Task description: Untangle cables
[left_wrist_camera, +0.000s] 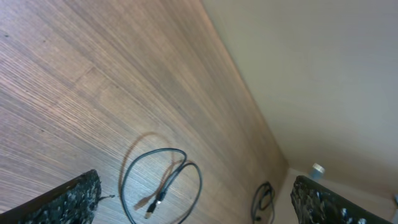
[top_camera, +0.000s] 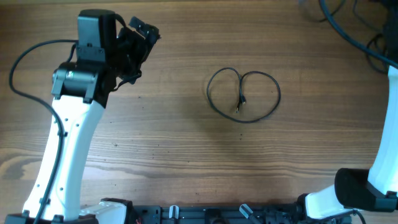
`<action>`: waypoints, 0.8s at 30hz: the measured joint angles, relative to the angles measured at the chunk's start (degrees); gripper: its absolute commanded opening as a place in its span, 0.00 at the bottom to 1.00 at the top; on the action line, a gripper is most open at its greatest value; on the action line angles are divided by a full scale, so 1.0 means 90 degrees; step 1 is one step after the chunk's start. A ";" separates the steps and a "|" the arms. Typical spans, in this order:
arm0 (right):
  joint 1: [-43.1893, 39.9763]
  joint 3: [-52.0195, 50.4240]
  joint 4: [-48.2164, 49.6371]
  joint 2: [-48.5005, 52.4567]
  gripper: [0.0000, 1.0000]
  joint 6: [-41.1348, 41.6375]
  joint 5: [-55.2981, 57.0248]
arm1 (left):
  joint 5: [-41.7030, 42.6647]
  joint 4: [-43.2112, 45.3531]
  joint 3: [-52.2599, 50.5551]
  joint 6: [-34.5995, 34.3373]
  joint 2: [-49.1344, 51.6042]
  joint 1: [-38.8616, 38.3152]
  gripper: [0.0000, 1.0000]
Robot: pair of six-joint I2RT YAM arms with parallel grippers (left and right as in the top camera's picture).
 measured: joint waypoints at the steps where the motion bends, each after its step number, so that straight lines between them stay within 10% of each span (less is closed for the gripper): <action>1: -0.0017 0.0000 0.0012 0.0036 0.05 0.0005 0.0282 | -0.0002 -0.0015 0.0000 0.0017 0.0058 0.0000 1.00; 16: -0.1887 -0.0063 0.1571 0.2361 0.04 -0.1236 0.1894 | -0.0029 -0.0046 0.0000 0.0374 0.0209 0.0000 1.00; 24: -0.2074 -0.0051 0.0068 0.2623 0.04 -0.1059 0.1552 | -0.0032 -0.0002 0.0000 0.0374 0.0211 0.0000 1.00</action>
